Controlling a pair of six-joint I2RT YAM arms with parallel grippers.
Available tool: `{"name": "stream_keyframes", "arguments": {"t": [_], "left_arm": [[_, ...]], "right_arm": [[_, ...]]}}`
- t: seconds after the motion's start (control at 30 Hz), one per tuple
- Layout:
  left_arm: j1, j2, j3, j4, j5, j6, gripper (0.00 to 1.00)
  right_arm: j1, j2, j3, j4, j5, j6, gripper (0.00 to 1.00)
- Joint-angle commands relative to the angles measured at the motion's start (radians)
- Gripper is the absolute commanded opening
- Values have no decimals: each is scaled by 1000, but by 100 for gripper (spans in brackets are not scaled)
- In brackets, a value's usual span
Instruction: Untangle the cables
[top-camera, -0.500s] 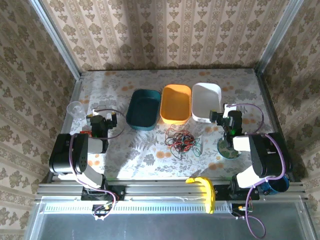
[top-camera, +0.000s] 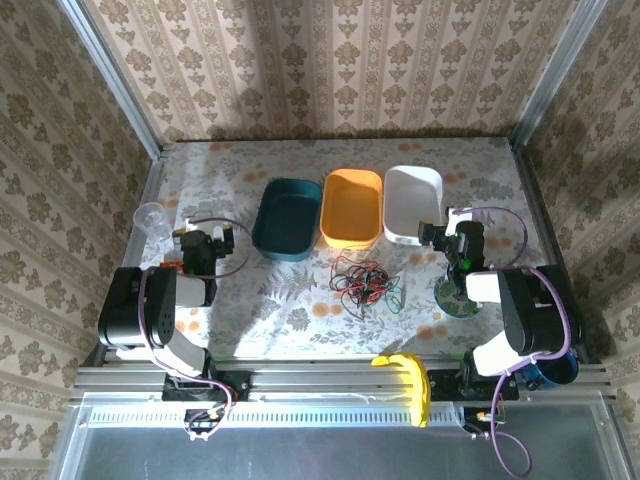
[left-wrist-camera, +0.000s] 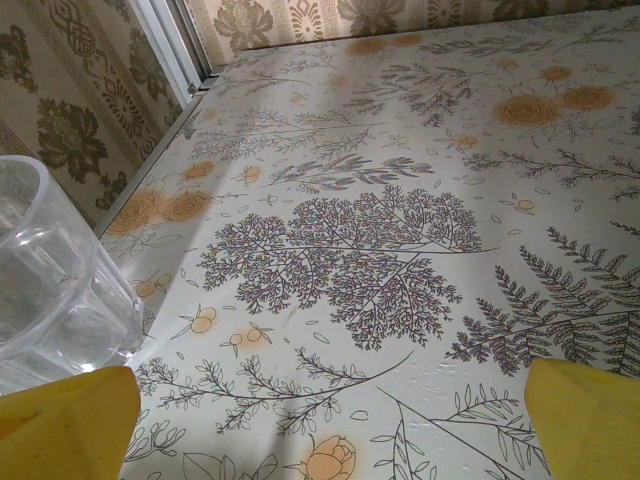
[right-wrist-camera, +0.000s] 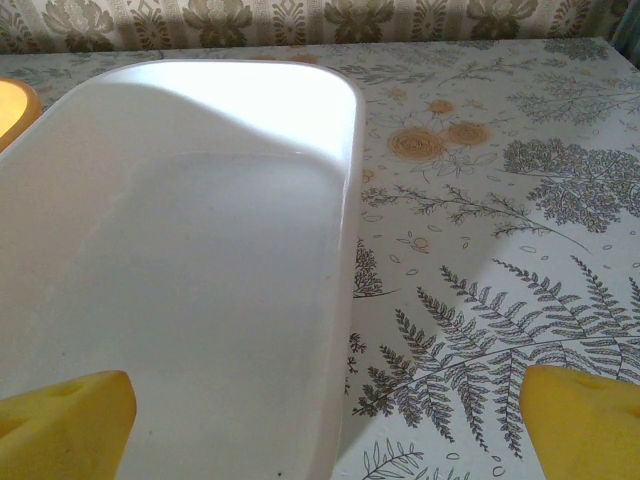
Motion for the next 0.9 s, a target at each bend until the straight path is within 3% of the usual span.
{"name": "stream_keyframes", "arguments": {"t": [0.0, 0.67, 0.7, 0.77, 0.87], "left_arm": [[-2, -1, 10, 28, -13, 2, 100], [15, -5, 12, 18, 29, -4, 100], [15, -5, 12, 18, 29, -4, 100], [14, -5, 16, 14, 35, 1, 100], [22, -18, 33, -29, 73, 4, 100]], "right_arm": [[-2, 1, 3, 20, -13, 2, 100], [-25, -3, -3, 27, -66, 16, 100], [-25, -6, -1, 27, -71, 14, 96], [-22, -68, 53, -127, -49, 17, 84], [6, -184, 199, -493, 70, 72, 83]]}}
